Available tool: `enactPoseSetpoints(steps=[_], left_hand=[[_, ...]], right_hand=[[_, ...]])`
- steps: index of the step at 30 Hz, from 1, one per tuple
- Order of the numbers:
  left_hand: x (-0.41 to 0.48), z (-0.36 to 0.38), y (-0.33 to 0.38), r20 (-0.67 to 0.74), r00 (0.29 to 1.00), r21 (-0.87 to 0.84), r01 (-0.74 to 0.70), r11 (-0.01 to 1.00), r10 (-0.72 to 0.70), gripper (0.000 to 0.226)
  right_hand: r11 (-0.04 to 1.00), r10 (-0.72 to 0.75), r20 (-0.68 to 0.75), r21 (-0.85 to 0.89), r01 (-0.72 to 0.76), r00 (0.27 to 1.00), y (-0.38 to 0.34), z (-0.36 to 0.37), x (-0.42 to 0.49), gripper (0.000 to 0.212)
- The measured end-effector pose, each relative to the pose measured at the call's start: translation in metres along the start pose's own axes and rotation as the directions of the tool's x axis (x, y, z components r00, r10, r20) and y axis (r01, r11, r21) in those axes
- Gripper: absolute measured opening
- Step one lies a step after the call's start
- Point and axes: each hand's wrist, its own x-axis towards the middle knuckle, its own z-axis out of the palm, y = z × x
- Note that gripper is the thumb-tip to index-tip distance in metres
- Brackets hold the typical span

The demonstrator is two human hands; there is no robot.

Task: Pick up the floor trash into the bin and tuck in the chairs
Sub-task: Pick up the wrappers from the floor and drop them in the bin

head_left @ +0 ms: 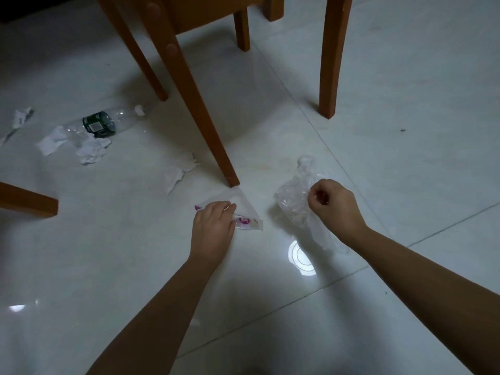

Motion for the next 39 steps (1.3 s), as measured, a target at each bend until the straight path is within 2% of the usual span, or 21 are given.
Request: enactPoseSetpoints(steps=[7,16,18,21,25,30,34,39], left_hand=[[0.013,0.012,-0.009,0.057,0.998,0.025,-0.02,0.999,0.019,0.032],[0.016,0.007,-0.011,-0.061,0.997,0.022,-0.046,0.999,0.047,0.016],[0.013,-0.001,-0.006,-0.099,0.995,-0.006,0.019,1.0,-0.02,0.014],[0.003,-0.024,0.005,-0.123,0.973,-0.098,0.184,0.978,-0.195,0.015],[-0.023,-0.077,0.032,-0.105,0.913,-0.302,0.349,0.887,-0.395,0.031],[-0.052,-0.155,0.056,-0.069,0.881,-0.387,0.408,0.827,-0.467,0.023],[-0.072,-0.221,0.071,-0.023,0.819,-0.437,0.508,0.743,-0.574,0.015],[-0.088,-0.317,0.098,-0.039,0.78,-0.432,0.551,0.714,-0.625,0.016]], right_hand=[[1.0,-0.015,0.03,-0.011,0.016,0.999,-0.001,0.011,0.005,0.004],[1.0,0.023,0.032,0.018,-0.023,0.999,0.003,0.011,0.0,0.004],[0.995,0.082,-0.032,0.054,-0.08,0.996,-0.001,0.013,-0.007,0.006],[0.978,0.191,-0.098,0.108,-0.18,0.977,-0.014,0.021,-0.031,0.007],[0.974,0.2,-0.06,0.119,-0.192,0.978,-0.047,0.005,-0.063,0.005],[0.967,0.216,-0.04,0.148,-0.208,0.976,-0.114,-0.048,-0.082,0.01],[0.961,0.23,-0.021,0.164,-0.223,0.973,-0.17,-0.099,-0.1,0.011],[0.975,0.179,0.011,0.129,-0.179,0.984,-0.242,-0.167,-0.136,0.012]])
